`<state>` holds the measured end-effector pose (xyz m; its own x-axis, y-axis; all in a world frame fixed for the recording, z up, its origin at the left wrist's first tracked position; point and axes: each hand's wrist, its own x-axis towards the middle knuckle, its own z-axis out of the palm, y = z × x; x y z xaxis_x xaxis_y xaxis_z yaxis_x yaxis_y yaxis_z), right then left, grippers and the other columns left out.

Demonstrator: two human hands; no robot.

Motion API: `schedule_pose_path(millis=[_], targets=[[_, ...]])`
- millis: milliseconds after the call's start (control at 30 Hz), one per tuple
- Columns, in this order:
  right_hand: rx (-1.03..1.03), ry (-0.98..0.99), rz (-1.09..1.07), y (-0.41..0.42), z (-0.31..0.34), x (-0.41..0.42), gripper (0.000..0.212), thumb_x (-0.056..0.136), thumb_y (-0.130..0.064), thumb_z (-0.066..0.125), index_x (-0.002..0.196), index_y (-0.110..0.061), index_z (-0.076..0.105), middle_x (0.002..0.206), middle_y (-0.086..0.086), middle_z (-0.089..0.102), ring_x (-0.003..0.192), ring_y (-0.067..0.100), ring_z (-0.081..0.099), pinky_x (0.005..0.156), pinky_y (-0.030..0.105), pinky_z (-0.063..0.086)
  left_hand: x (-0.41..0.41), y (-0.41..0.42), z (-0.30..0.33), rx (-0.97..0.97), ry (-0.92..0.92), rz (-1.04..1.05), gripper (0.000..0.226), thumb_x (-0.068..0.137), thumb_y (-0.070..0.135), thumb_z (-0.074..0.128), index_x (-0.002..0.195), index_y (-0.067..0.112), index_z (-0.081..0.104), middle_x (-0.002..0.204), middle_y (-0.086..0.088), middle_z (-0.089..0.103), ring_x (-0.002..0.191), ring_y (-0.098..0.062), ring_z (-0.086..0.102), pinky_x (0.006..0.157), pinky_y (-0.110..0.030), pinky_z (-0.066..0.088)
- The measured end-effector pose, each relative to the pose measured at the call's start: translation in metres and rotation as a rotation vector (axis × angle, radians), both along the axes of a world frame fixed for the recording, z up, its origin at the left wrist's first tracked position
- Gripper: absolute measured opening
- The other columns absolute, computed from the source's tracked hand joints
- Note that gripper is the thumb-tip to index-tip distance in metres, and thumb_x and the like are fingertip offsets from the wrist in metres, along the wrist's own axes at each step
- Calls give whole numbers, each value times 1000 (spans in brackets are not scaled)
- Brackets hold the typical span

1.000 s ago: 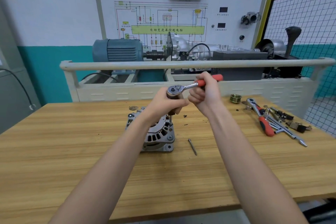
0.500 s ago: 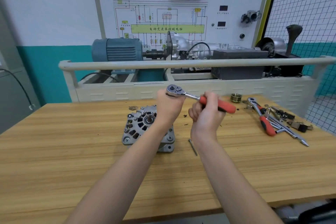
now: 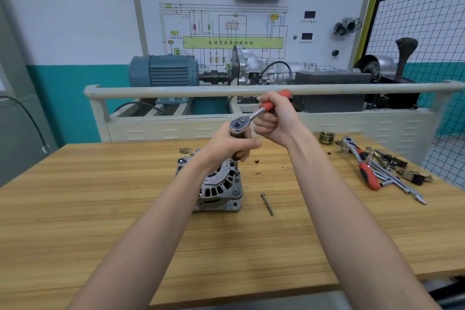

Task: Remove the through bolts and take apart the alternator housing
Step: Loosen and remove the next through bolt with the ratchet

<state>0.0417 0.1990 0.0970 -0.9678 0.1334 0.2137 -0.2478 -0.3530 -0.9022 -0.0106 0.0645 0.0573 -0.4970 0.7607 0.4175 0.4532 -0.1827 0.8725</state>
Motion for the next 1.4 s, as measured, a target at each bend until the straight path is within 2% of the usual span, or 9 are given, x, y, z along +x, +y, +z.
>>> schedule_pose_path(millis=[67, 367, 533, 700, 833, 933, 1167, 1300, 1400], targets=[[-47, 0, -29, -4, 0, -1, 59, 91, -15, 35, 33, -23, 34, 31, -8, 19, 27, 6, 14, 34, 18, 9, 2, 8, -4, 61, -70, 70, 48, 82, -8, 61, 46, 17, 41, 41, 3, 35, 39, -15, 32, 45, -23, 27], [-413, 320, -723, -59, -54, 29, 34, 85, -6, 50, 56, -16, 35, 40, -5, 27, 34, 10, 20, 38, 18, 20, 17, 33, -17, 370, -118, 542, 47, 76, -13, 56, 51, 20, 33, 42, 13, 31, 45, -4, 25, 43, -19, 23], [-409, 306, -611, -48, -51, 30, 47, 87, -6, 48, 44, -23, 40, 37, -6, 24, 32, 10, 17, 38, 17, 19, 18, 30, -19, 338, -114, 495, 46, 75, -11, 58, 51, 20, 34, 43, 14, 32, 44, -3, 25, 43, -18, 24], [-167, 78, -182, -12, -15, 15, 58, 92, -13, 38, 35, -24, 35, 31, -9, 18, 28, 6, 12, 34, 16, 11, 6, 4, -10, 66, 31, 151, 35, 75, 4, 64, 47, 17, 50, 43, 2, 46, 44, -16, 42, 51, -27, 37], [-68, -7, -15, -3, -2, 1, 60, 92, -16, 34, 33, -22, 31, 30, -7, 18, 29, 7, 10, 35, 19, 9, 2, 3, -4, 41, -30, 0, 43, 81, -2, 62, 47, 19, 44, 42, 4, 38, 40, -14, 34, 45, -25, 32], [-150, 20, -102, -9, -6, 0, 57, 92, -13, 38, 35, -22, 32, 32, -7, 19, 28, 6, 12, 32, 17, 12, 5, 11, -12, 128, -81, 112, 54, 82, -9, 56, 42, 25, 43, 39, 9, 34, 37, -9, 28, 41, -19, 26], [-401, 276, -694, -55, -48, 27, 32, 81, -11, 54, 54, -18, 40, 41, -6, 29, 34, 10, 21, 37, 18, 21, 17, 28, -19, 353, -143, 509, 44, 77, -11, 55, 52, 19, 35, 42, 13, 33, 44, -5, 27, 43, -21, 24], [-399, 371, -720, -69, -60, 35, 25, 79, -14, 53, 59, -17, 38, 40, -5, 29, 34, 10, 23, 38, 18, 23, 21, 31, -20, 406, -140, 552, 46, 77, -11, 54, 51, 20, 32, 39, 15, 31, 42, -2, 24, 41, -14, 22], [-364, 282, -635, -50, -48, 30, 38, 84, -9, 51, 49, -18, 39, 39, -6, 26, 33, 10, 19, 38, 18, 20, 17, 21, -19, 294, -95, 426, 48, 77, -8, 58, 47, 25, 39, 41, 14, 37, 43, -4, 31, 45, -22, 28]])
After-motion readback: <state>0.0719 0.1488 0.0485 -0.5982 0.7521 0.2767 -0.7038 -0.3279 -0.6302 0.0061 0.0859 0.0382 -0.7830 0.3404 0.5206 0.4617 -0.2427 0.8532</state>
